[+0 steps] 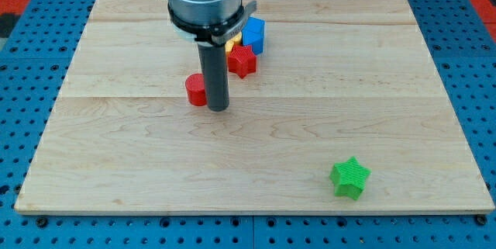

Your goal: Push the red circle into the group of blocks

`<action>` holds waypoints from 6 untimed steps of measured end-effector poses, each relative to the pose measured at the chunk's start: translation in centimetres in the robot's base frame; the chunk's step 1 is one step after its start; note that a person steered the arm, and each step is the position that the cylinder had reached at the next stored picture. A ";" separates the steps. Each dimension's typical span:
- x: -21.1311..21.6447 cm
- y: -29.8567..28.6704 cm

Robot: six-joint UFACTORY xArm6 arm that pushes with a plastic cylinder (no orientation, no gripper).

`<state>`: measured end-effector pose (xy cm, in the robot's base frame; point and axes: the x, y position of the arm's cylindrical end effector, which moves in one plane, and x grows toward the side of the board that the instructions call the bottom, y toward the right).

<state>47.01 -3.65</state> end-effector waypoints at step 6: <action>-9.2 -6.1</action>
<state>37.85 -9.70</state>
